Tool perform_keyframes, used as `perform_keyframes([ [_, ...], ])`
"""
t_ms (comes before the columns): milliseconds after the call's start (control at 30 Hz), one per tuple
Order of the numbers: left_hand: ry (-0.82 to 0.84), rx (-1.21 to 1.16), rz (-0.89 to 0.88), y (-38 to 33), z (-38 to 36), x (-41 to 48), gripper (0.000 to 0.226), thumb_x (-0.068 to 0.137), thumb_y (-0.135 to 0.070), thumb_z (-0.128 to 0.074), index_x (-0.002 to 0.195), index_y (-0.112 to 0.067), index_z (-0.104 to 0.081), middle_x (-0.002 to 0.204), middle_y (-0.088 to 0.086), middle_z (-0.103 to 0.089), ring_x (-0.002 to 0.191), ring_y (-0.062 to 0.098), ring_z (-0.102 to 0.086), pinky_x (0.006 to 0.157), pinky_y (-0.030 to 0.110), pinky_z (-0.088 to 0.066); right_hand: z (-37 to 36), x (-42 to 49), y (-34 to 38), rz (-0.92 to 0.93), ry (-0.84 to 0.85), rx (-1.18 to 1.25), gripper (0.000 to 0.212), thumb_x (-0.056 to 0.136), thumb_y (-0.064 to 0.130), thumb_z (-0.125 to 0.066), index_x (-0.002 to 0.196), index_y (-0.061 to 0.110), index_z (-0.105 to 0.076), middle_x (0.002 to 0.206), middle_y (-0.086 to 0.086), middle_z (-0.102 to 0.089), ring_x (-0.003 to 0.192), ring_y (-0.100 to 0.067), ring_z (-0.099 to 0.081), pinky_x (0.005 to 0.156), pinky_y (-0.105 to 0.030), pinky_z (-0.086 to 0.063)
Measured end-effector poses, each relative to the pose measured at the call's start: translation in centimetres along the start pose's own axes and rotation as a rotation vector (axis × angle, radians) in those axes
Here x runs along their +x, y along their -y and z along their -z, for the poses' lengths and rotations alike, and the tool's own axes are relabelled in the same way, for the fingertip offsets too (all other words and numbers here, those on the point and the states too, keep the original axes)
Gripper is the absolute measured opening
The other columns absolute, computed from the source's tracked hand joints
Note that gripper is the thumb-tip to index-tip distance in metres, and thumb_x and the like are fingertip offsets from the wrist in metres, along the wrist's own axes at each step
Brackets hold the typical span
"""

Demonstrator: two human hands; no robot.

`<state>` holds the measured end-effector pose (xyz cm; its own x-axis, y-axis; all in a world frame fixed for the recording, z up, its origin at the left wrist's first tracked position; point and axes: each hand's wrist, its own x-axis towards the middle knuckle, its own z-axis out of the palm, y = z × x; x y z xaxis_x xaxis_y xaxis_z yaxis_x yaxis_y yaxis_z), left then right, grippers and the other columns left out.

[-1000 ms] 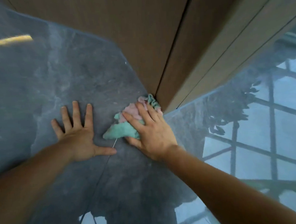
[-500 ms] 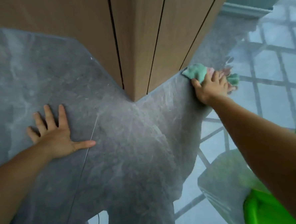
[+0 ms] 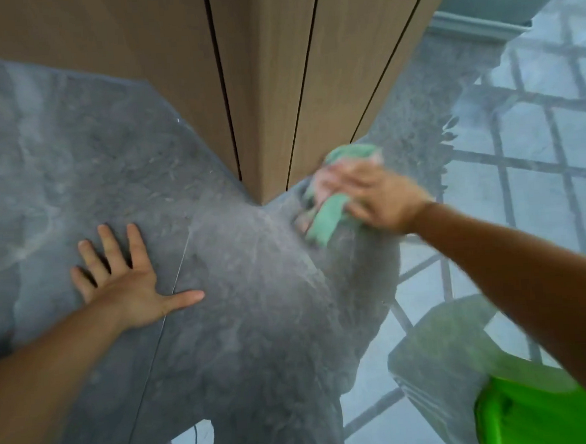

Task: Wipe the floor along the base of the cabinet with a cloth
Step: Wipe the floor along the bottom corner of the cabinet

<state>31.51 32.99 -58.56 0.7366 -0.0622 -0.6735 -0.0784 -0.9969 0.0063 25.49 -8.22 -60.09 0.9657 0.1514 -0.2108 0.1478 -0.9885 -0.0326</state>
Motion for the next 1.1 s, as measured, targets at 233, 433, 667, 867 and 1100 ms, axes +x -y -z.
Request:
perform_keyframes([
  [233,-0.009,-0.035,-0.012,0.1,-0.3,0.4,0.16,0.017,-0.105,-0.03,0.133,-0.026,0.047,0.147,0.012,0.049,0.139,0.043,0.034,0.114,0.061,0.01,-0.2,-0.1,0.8,-1.382,-0.145,0.343,0.067,0.096,0.043,-0.029,0.153,0.012,-0.016,0.162,-0.021,-0.01,0.145,-0.05,-0.007,0.115,-0.065,-0.003],
  [433,-0.04,-0.013,0.027,0.1,-0.8,1.0,0.148,0.047,-0.09,-0.057,0.138,-0.027,0.041,0.151,0.012,0.044,0.14,0.041,0.033,0.114,0.062,0.011,-1.3,3.5,27.9,-0.497,-0.098,0.409,0.079,0.086,0.051,-0.036,0.145,-0.001,-0.027,0.156,-0.032,-0.017,0.14,-0.058,-0.009,0.112,-0.071,0.003],
  [667,-0.121,-0.071,-0.003,0.1,-1.0,0.1,0.155,0.033,-0.095,-0.057,0.145,-0.032,0.029,0.158,0.007,0.031,0.145,0.035,0.024,0.116,0.056,0.007,0.7,4.1,20.6,0.367,0.054,0.117,0.055,0.101,0.042,-0.038,0.152,0.025,-0.025,0.163,-0.001,-0.018,0.149,-0.032,-0.016,0.122,-0.046,-0.006],
  [867,-0.061,-0.085,-0.042,-0.1,-1.0,0.3,0.158,0.017,-0.104,-0.027,0.136,-0.027,0.044,0.149,0.013,0.046,0.139,0.042,0.035,0.114,0.062,0.012,1.1,0.6,12.9,0.319,0.108,0.027,0.057,0.102,0.041,-0.032,0.154,0.024,-0.018,0.164,0.0,-0.013,0.151,-0.026,-0.01,0.123,-0.043,-0.005],
  [1100,-0.088,-0.114,-0.093,0.3,-1.6,0.7,0.153,0.016,-0.106,-0.017,0.126,-0.026,0.053,0.147,0.015,0.047,0.135,0.044,0.039,0.11,0.065,0.014,-1.3,-1.6,20.9,-0.038,0.043,0.219,0.07,0.099,0.055,-0.028,0.155,0.017,-0.011,0.164,-0.009,-0.009,0.151,-0.031,0.0,0.122,-0.05,0.002],
])
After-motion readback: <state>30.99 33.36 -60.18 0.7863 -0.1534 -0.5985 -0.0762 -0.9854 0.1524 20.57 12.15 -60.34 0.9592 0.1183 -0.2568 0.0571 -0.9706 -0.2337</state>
